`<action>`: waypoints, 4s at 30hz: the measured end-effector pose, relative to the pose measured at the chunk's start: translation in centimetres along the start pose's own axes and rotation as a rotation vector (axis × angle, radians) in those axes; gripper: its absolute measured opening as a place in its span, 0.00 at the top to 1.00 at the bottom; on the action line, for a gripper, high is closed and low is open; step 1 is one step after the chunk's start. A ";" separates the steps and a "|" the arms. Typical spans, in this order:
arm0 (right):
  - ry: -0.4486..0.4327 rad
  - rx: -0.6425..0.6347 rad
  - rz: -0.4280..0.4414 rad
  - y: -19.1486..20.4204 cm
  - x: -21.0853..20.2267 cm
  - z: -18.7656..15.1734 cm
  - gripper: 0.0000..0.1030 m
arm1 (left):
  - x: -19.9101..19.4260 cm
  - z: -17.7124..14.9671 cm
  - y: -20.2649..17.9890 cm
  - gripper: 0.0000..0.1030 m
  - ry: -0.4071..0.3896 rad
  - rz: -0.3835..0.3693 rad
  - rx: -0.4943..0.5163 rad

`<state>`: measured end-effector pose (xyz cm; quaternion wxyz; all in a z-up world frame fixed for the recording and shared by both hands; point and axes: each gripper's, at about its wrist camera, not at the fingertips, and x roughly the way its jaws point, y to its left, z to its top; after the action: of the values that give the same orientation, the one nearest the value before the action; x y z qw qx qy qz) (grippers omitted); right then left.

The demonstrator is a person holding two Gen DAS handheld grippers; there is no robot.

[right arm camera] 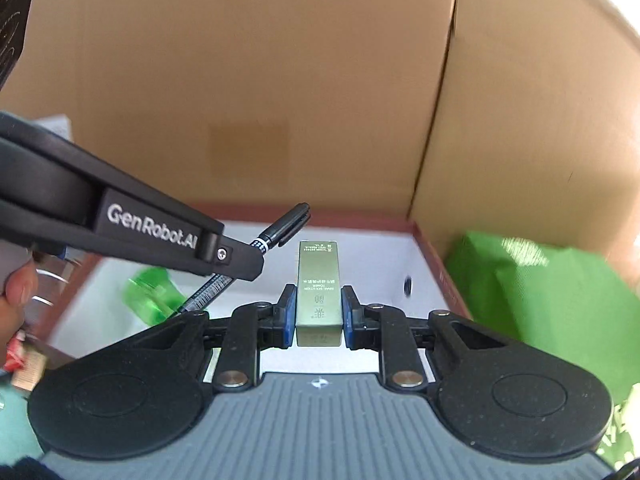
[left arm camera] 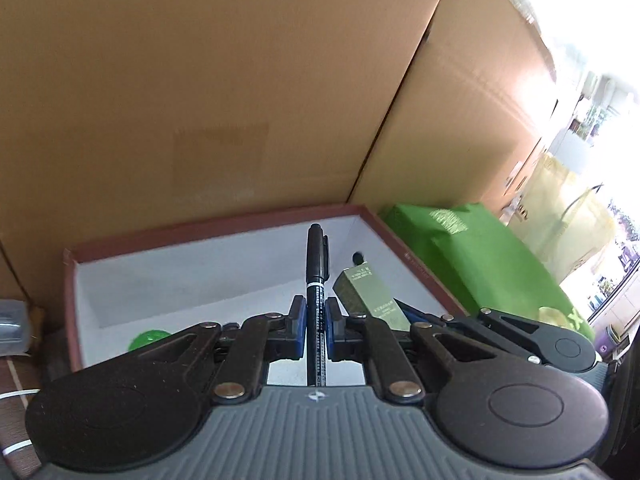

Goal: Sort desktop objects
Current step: 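Carry the marker and olive box into the shoebox and open both grippers, then withdraw both grippers from the shoebox back to the pile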

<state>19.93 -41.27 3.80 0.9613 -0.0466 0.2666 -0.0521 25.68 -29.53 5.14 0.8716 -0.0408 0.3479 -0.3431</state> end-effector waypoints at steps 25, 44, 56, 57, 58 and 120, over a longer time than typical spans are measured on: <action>0.065 0.010 -0.072 -1.7 2.6 -1.3 0.11 | 1.1 -0.1 0.5 0.10 -0.033 -0.029 0.018; -0.058 -0.067 0.054 5.6 -8.4 -4.0 0.09 | -10.3 -6.7 0.6 0.10 -0.080 0.027 0.009; -0.062 -0.094 0.204 13.6 -13.3 -8.1 0.08 | -17.0 -14.7 4.7 0.10 -0.091 0.125 -0.097; -0.049 -0.095 0.218 14.5 -13.2 -8.6 0.08 | -17.5 -15.6 5.2 0.10 -0.091 0.147 -0.104; -0.037 -0.095 0.238 15.4 -13.1 -9.2 0.08 | -18.0 -16.5 5.7 0.10 -0.090 0.168 -0.111; -0.137 -0.324 0.562 26.3 -10.4 -9.4 0.52 | -25.4 -20.8 17.8 0.48 -0.242 0.358 -0.361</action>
<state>8.18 -14.49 -1.98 0.9338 -0.1269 0.2086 0.2614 9.36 3.41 -1.42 0.9321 -0.1738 0.2986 -0.1087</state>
